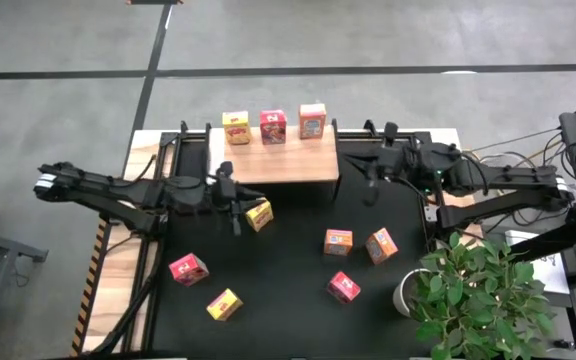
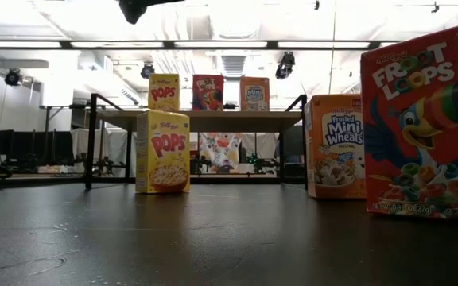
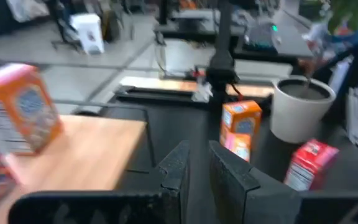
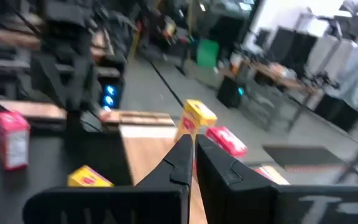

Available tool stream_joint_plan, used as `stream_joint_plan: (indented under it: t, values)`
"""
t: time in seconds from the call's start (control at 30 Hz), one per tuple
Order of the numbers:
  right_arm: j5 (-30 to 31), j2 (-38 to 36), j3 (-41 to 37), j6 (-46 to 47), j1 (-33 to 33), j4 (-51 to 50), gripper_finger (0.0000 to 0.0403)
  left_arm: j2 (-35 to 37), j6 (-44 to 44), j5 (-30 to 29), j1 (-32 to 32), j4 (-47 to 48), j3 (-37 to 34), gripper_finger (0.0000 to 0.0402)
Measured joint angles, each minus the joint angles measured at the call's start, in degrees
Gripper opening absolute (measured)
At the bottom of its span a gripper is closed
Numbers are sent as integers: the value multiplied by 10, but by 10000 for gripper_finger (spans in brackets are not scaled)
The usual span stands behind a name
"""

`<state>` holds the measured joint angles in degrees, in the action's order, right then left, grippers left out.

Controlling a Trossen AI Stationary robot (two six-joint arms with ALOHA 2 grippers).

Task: Stack cereal on shelf
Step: Put the top yellow cereal box aligned with the other yellow cereal box on the shelf

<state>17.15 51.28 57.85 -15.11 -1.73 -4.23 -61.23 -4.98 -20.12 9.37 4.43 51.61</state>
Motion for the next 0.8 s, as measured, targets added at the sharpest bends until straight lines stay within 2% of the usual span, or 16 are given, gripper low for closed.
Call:
stream_joint_plan:
  t: [0.13, 0.33, 0.47, 0.63, 0.8]
  values:
    - [-11, -35, -45, -7, 0, 27, 9, -39, -40, 1, 0, 90, 55, 39]
    - [-19, -79, -100, -7, 0, 63, 9, -75, -131, 1, 4, 289, 148, 39]
    - [-28, -93, -142, -9, 0, 100, 9, -100, -168, 1, 7, 382, 193, 39]
    - [-44, -101, -171, -12, 0, 136, 9, -131, -206, 20, 9, 432, 212, 43]
    - [-71, -100, -201, -10, 0, 164, 9, -154, -215, 43, 12, 430, 197, 75]
